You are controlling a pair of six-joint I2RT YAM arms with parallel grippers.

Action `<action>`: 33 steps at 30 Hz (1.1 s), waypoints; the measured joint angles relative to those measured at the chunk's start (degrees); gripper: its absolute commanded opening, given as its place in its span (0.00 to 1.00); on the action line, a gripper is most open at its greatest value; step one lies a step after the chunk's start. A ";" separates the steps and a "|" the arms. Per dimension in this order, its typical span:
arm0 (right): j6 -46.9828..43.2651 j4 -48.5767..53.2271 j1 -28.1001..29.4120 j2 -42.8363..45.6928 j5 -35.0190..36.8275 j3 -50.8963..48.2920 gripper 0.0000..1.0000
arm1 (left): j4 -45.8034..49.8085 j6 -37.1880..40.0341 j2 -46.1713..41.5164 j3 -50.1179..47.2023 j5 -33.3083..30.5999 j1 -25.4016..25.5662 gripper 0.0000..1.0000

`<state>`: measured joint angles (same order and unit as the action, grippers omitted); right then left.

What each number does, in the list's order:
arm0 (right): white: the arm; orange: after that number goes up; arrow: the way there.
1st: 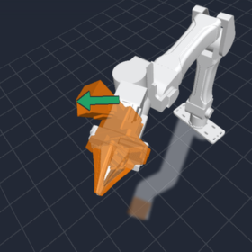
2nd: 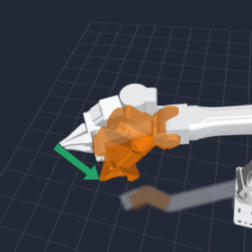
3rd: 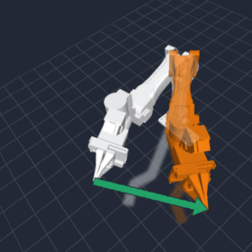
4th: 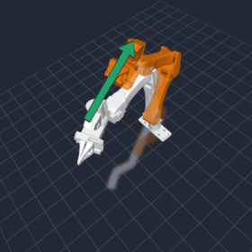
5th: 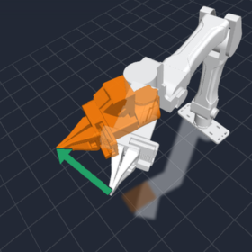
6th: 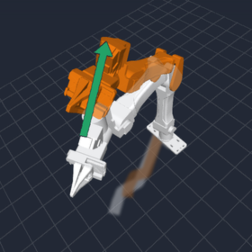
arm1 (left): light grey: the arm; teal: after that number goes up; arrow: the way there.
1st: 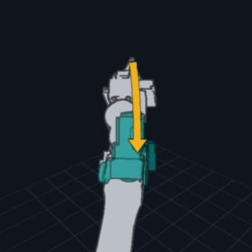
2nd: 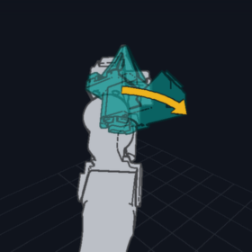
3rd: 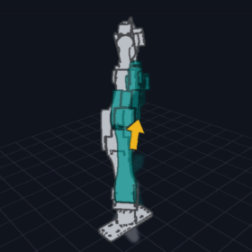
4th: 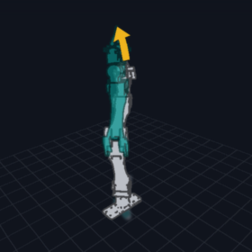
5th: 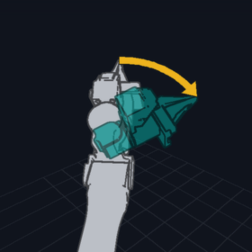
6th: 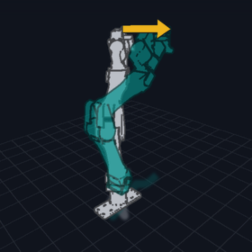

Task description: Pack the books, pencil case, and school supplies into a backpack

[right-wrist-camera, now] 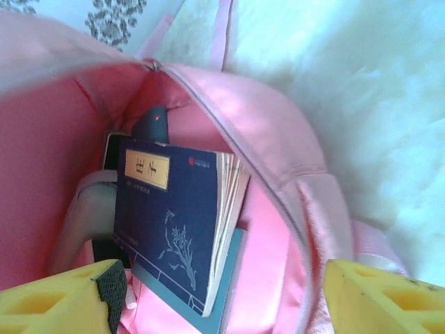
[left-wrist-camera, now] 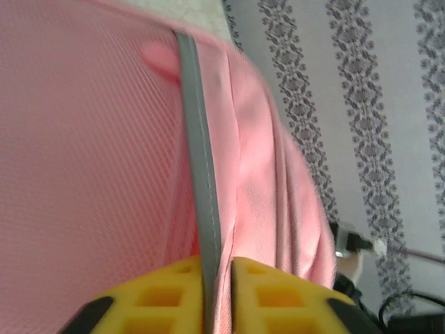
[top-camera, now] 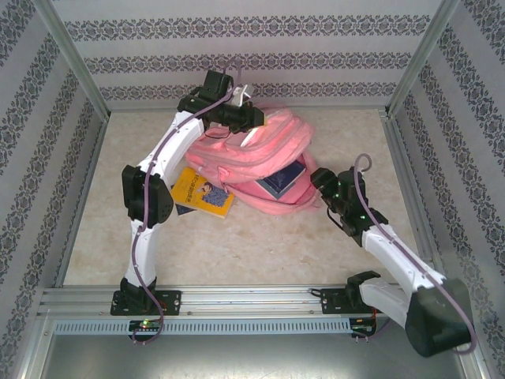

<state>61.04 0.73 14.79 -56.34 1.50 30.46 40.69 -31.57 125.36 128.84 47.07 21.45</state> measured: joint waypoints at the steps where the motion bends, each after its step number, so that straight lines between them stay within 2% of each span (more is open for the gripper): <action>1: -0.63 1.53 0.13 1.88 1.01 0.00 0.74 | 0.09 0.31 0.00 0.09 -0.90 0.26 0.42; 5: -3.34 6.86 2.05 7.21 4.61 0.20 0.72 | 2.25 1.90 0.17 1.99 -3.56 2.10 0.58; 8: -5.53 9.92 4.57 8.20 6.78 0.96 0.71 | 3.65 3.21 -0.22 2.86 -5.31 3.89 0.60; 10: -6.75 11.47 6.71 8.26 7.85 1.73 0.71 | 3.65 3.43 -2.43 -0.28 -8.24 4.85 0.62; 15: -9.09 12.92 12.15 9.07 9.70 2.82 0.71 | 2.47 -2.64 -18.27 -22.88 -20.94 4.26 0.65; 20: -9.64 14.16 14.75 10.80 10.14 2.75 0.70 | -5.66 -14.95 -42.05 -52.85 -31.30 1.46 0.66; 24: -9.22 13.70 15.13 12.66 10.08 1.57 0.70 | -9.77 -24.11 -56.54 -70.40 -36.94 0.98 0.66; 27: -8.00 12.87 15.52 13.35 9.99 -0.31 0.70 | -17.59 -30.36 -61.24 -80.70 -38.14 -0.24 0.66; 33: -5.40 11.56 17.03 14.58 9.44 -4.44 0.70 | -36.46 -39.63 -57.51 -98.01 -36.61 -0.55 0.63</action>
<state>55.64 12.29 31.81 -41.76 10.94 26.02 4.23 -71.20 67.85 30.83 10.46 20.91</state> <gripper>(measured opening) 0.700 0.634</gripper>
